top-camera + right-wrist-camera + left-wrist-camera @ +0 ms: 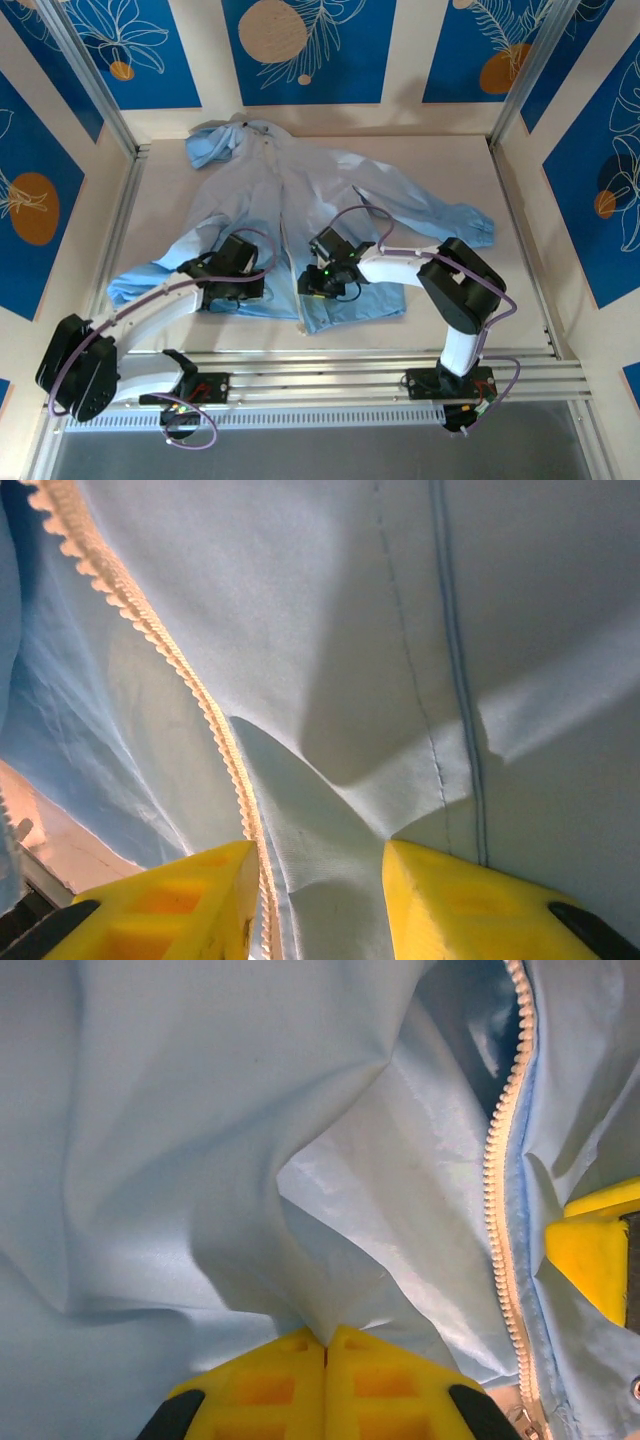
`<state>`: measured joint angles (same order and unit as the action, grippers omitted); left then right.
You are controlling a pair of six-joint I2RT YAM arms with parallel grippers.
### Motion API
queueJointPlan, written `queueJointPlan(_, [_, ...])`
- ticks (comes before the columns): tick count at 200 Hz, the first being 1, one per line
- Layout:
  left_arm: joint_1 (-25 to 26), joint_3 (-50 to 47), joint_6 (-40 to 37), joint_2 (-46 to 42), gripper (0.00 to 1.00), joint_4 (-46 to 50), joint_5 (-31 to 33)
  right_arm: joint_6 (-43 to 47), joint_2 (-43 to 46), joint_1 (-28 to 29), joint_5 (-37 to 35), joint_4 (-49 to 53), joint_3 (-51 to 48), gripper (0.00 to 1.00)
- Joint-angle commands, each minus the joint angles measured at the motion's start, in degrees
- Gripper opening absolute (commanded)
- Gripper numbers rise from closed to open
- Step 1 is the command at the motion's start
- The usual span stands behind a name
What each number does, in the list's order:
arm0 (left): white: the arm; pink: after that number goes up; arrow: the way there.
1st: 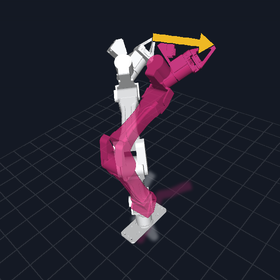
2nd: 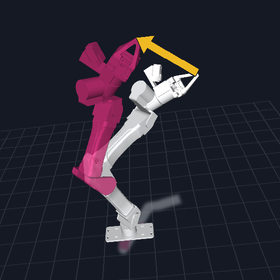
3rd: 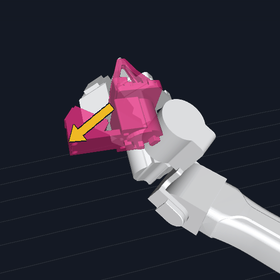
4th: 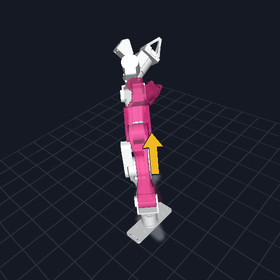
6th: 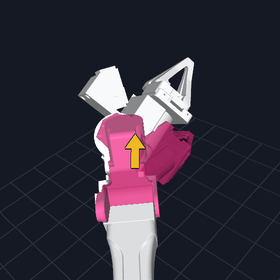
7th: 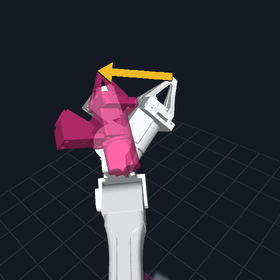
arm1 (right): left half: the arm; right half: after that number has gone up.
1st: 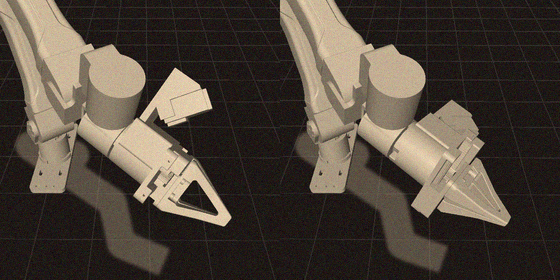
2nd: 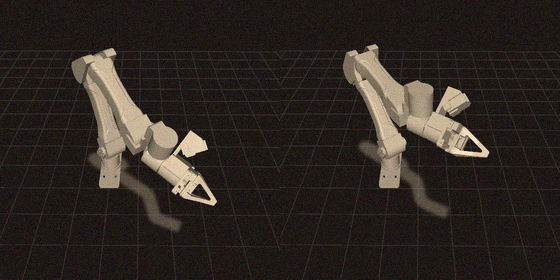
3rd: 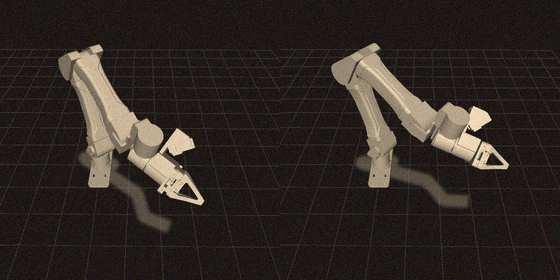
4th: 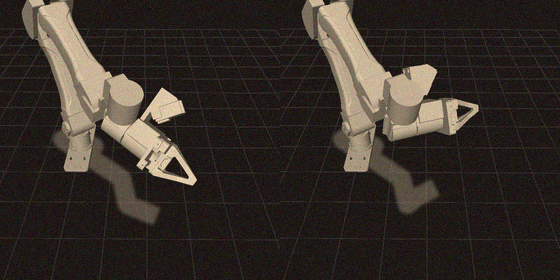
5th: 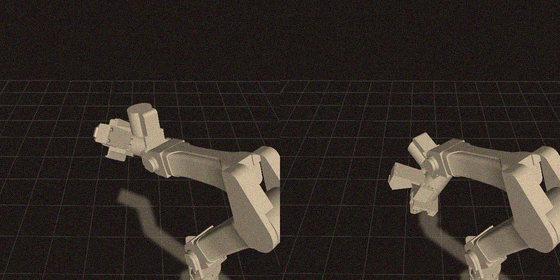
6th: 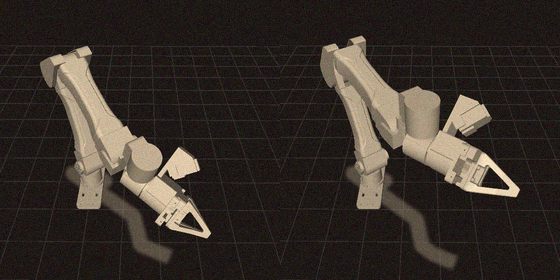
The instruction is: Zip up the jacket
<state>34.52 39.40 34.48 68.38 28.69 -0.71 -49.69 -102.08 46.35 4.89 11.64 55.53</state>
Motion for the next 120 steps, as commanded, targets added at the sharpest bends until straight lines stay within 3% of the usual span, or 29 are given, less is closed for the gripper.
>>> queueJointPlan(1, [0.38, 0.41, 1.24, -1.35, 0.00, 2.09, 1.94, -0.96, 1.03, -0.90, 0.80, 2.71, -2.45, 0.40])
queueJointPlan(11, [0.45, -0.09, 2.15, -1.09, 0.03, 1.27, 1.85, -0.93, 0.83, -1.08, 1.31, 2.53, -2.84, 0.40])
queueJointPlan(29, [0.54, -0.46, 3.74, 0.17, 0.41, -0.06, 1.53, -0.76, 0.42, -1.08, 1.66, 2.60, -2.95, 0.40])
queueJointPlan(40, [0.80, -0.37, 4.58, 1.27, 0.53, -1.28, 1.05, -0.51, 0.01, -1.09, 1.64, 2.60, -2.89, 0.40])
queueJointPlan(89, [4.75, 1.75, 7.08, 9.67, 0.67, -6.48, 1.86, 0.29, -0.66, -0.82, 1.07, 3.21, -2.79, 0.40])
queueJointPlan(109, [6.00, 2.76, 7.43, 14.64, 0.67, -6.64, 3.09, 0.23, -0.31, -0.73, 0.75, 3.27, -3.05, 0.40])
queueJointPlan(120, [6.63, 2.88, 7.61, 16.21, 0.61, -7.19, 3.08, 0.37, -0.18, -0.64, 0.70, 3.30, -3.14, 0.40])
